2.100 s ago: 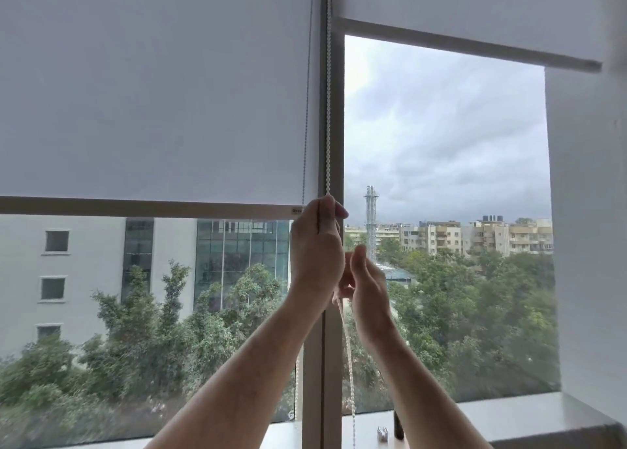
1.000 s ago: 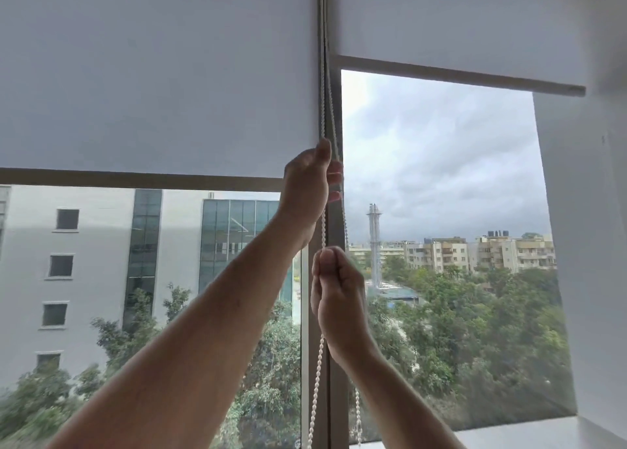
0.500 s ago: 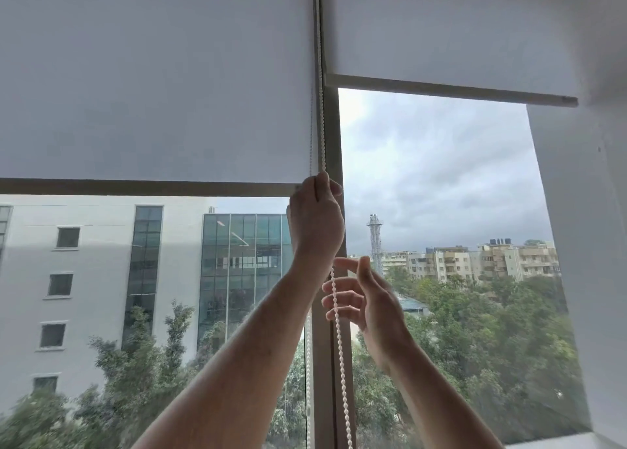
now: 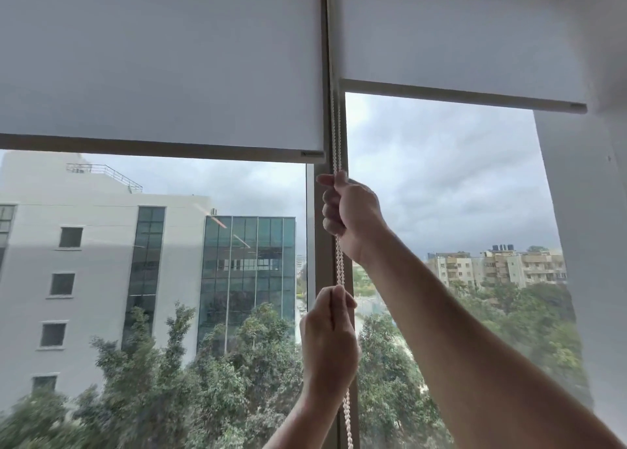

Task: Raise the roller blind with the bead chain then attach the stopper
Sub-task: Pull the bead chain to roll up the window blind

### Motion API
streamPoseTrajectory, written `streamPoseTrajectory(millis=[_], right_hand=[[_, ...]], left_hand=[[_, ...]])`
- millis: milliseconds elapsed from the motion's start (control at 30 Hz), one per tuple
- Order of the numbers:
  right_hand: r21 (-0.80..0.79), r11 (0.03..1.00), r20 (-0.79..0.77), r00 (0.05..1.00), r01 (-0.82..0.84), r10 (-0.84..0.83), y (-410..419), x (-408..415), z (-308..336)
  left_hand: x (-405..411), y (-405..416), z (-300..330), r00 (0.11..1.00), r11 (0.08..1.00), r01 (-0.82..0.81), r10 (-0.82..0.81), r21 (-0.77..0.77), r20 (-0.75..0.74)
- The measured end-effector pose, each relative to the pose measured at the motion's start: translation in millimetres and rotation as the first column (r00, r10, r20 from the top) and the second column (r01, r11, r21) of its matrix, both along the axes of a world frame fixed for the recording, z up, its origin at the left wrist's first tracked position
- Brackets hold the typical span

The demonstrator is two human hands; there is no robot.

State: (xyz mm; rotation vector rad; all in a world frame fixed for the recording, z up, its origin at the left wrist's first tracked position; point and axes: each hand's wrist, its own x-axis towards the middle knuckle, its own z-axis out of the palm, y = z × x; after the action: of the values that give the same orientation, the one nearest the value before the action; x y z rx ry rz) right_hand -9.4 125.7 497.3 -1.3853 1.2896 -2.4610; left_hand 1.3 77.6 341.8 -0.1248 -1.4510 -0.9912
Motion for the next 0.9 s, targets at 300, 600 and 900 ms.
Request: streamPoseTrajectory(millis=[300, 600, 900], right_hand=[[-0.248, 0.933, -0.172, 0.936, 0.260, -0.307, -14.9, -0.5, -3.4], [-0.239, 0.891, -0.286, 0.849, 0.385, -0.444, -17.0, -13.6, -67.4], [-0.133, 0.928, -0.285, 0.884, 0.347, -0.371, -29.6, -30.0, -134.0]], left_hand=[[0.0, -27.3, 17.9, 0.961, 0.963, 0.271, -0.271, 0.014, 0.056], [11.1, -42.4, 106.4, 0.970, 0.969, 0.241, -0.242, 0.059, 0.016], [5.9, -0.6, 168.5, 0.936, 0.930, 0.340, -0.349, 0.138, 0.044]])
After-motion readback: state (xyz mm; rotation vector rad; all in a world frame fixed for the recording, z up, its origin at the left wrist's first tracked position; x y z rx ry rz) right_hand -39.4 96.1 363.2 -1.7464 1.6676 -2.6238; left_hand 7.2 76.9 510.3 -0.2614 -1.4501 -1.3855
